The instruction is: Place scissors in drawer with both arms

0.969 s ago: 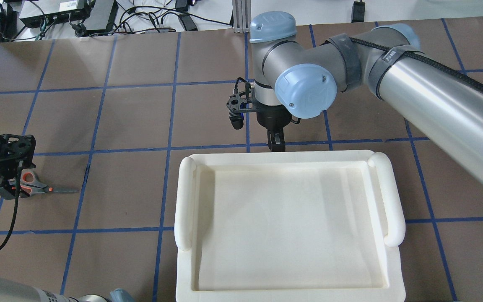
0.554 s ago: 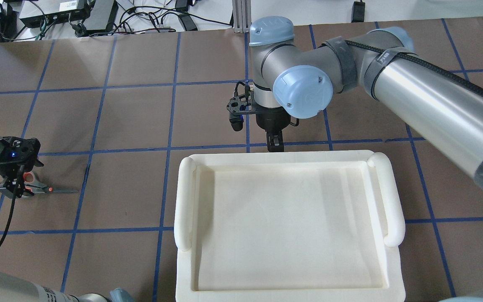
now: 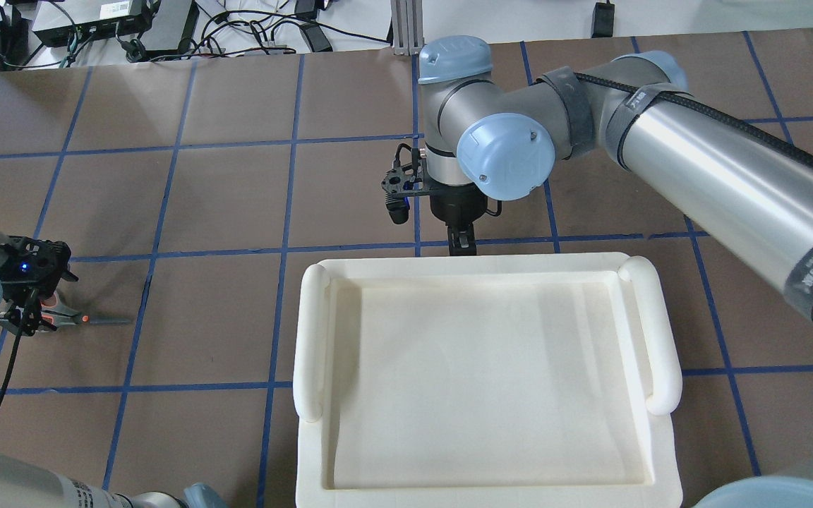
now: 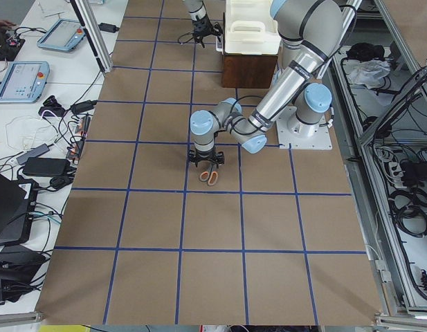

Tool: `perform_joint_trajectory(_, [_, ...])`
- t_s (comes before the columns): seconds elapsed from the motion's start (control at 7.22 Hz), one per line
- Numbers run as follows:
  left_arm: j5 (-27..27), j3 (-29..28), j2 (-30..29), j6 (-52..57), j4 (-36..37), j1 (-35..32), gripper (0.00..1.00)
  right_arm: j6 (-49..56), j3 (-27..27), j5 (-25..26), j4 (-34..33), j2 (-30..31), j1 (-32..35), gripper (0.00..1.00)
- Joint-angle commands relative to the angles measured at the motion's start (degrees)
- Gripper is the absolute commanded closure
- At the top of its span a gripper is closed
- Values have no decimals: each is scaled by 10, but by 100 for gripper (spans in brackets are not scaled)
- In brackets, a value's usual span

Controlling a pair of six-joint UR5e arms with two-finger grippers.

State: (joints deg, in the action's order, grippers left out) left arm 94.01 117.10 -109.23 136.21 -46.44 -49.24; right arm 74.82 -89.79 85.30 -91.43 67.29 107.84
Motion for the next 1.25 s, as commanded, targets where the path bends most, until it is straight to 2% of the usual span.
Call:
perform_joint_trajectory(0.0, [-1, 6, -5, 27, -1, 20, 1, -9, 21, -11, -2, -7, 0, 20])
perform_joint_trajectory(0.28, [-3, 6, -6, 27, -17, 20, 1, -10, 33, -11, -3, -15, 0, 20])
perform_joint_trajectory(0.55, [-29, 6, -6, 30, -26, 20, 2, -10, 47, -10, -5, -22, 0, 20])
perform_joint_trajectory(0.69, [-30, 6, -6, 32, -26, 21, 6, -10, 66, -3, -4, -36, 0, 21])
perform_joint_trajectory(0.83, [-37, 6, -6, 55, -26, 21, 14, -10, 82, -3, -3, -45, 0, 22])
perform_joint_trajectory(0.97, [-41, 6, -6, 60, -26, 21, 29, -10, 87, -3, -4, -55, 0, 22])
perform_joint_trajectory(1.11, [-43, 6, -6, 62, -26, 22, 39, -10, 101, -2, -5, -64, 0, 22])
